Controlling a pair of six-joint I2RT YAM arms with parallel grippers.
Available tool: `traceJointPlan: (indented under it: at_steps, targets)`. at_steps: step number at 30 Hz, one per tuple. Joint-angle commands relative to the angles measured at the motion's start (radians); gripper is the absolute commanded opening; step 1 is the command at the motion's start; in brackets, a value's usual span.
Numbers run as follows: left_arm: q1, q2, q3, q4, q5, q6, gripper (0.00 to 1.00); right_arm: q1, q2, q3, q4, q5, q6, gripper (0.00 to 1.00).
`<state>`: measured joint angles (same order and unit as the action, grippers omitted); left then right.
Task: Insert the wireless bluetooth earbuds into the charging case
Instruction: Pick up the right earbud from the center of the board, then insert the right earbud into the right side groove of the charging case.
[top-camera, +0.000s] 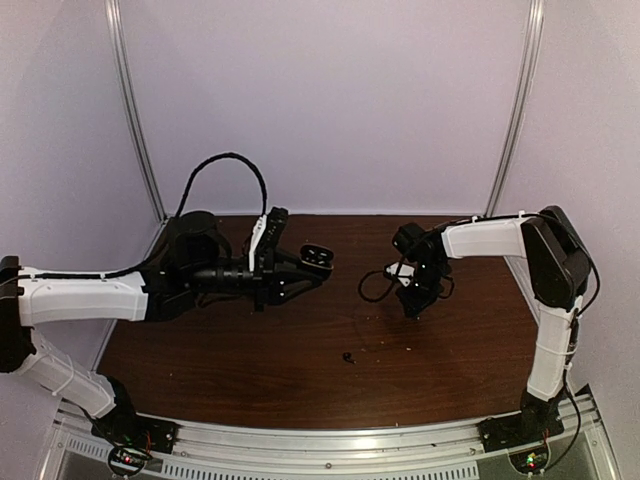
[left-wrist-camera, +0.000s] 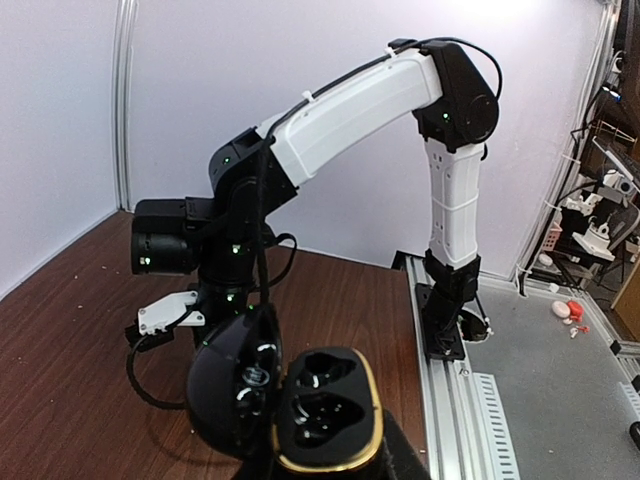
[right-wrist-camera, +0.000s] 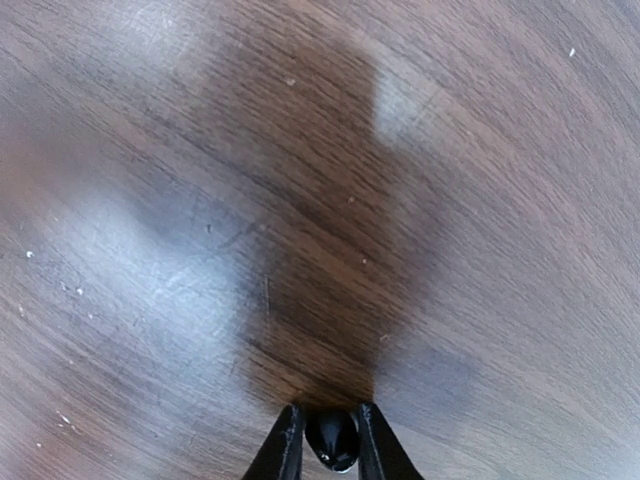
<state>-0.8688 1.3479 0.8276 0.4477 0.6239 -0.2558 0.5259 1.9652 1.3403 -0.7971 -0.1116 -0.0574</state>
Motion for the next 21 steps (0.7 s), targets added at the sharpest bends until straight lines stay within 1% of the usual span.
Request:
traceJointPlan:
  at_steps: [1, 10, 14, 18, 21]
  targets:
    - [0.011, -0.025, -0.021, 0.068, -0.018, -0.013, 0.00, -0.003, -0.039, 0.014, -0.011, -0.001, -0.004, 0.18]
    - [0.014, -0.080, -0.107, 0.170, -0.108, -0.020, 0.00, -0.007, -0.116, 0.024, 0.023, -0.061, 0.000, 0.16]
    - [0.016, -0.094, -0.137, 0.214, -0.131, -0.016, 0.00, -0.008, -0.198, 0.047, 0.067, -0.149, 0.007, 0.16]
    - [0.017, -0.103, -0.169, 0.280, -0.160, -0.015, 0.00, -0.005, -0.320, 0.056, 0.168, -0.268, 0.023, 0.16]
    - [0.018, -0.105, -0.186, 0.331, -0.182, -0.006, 0.00, 0.005, -0.424, 0.043, 0.298, -0.358, 0.056, 0.16]
